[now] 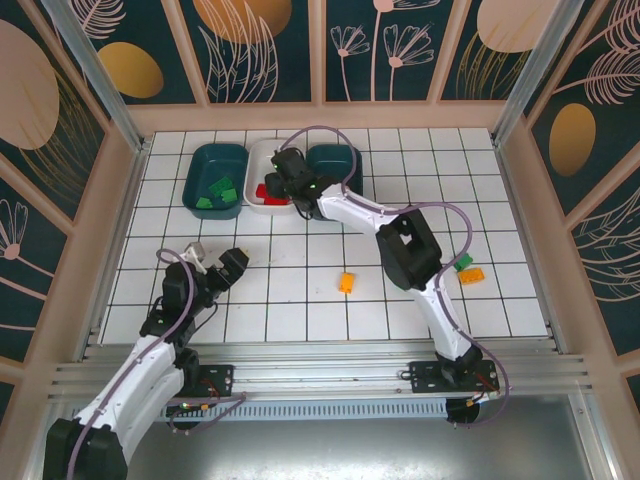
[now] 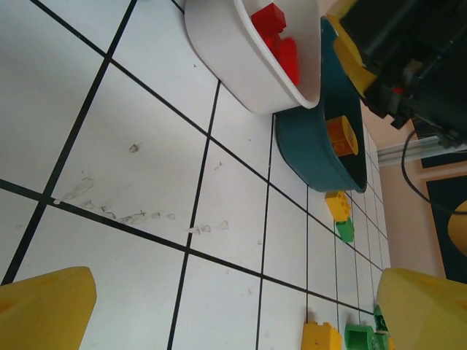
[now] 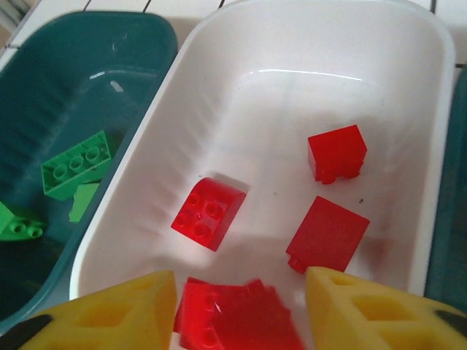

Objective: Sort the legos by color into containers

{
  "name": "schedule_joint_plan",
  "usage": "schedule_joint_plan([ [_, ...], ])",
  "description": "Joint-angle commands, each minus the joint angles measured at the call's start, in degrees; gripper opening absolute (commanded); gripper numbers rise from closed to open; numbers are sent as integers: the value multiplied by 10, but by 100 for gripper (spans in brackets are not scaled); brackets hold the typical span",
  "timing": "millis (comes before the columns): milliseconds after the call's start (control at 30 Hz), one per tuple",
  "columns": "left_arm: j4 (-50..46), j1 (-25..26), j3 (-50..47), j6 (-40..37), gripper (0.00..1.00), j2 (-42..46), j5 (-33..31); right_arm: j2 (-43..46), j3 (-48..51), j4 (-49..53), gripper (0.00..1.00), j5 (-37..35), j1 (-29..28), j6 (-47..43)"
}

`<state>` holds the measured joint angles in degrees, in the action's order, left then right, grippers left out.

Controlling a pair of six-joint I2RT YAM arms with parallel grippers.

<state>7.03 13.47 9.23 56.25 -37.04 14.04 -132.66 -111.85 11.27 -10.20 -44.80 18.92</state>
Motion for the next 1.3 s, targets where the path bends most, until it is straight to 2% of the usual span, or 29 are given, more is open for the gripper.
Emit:
schedule_joint_plan([
  [0,-23,-4,11,-18,99,-4,17,11,-42,32,55,-14,-3,-11],
  [133,4,-3,24,-16,98,-46,38,66,1,26,56,-47,-8,-19],
  [233,42,-4,22,-15,99,-78,63,151,127,-11,56,-95,-16,2],
  [367,94,-3,8,1,99,-113,91,274,334,-26,56,-162,-27,103],
  [433,128,-3,-1,26,99,-123,114,327,413,19,57,-173,-34,177],
  [567,196,-3,-7,83,98,-119,146,410,535,86,63,-141,-51,272],
  [733,197,-3,1,79,98,-112,126,431,593,126,70,-99,-87,321],
  [900,186,-4,-5,77,99,-122,157,396,602,141,70,-87,-104,367],
  [1000,176,-3,-26,76,98,-102,163,376,606,109,66,-81,-113,360],
  [1067,167,-4,-41,79,98,-77,159,362,601,107,59,-89,-114,359],
  [1200,127,-4,-60,79,98,-10,152,359,594,114,38,-119,-116,357],
  [1267,103,-4,-63,75,98,20,147,373,592,117,33,-139,-122,357],
])
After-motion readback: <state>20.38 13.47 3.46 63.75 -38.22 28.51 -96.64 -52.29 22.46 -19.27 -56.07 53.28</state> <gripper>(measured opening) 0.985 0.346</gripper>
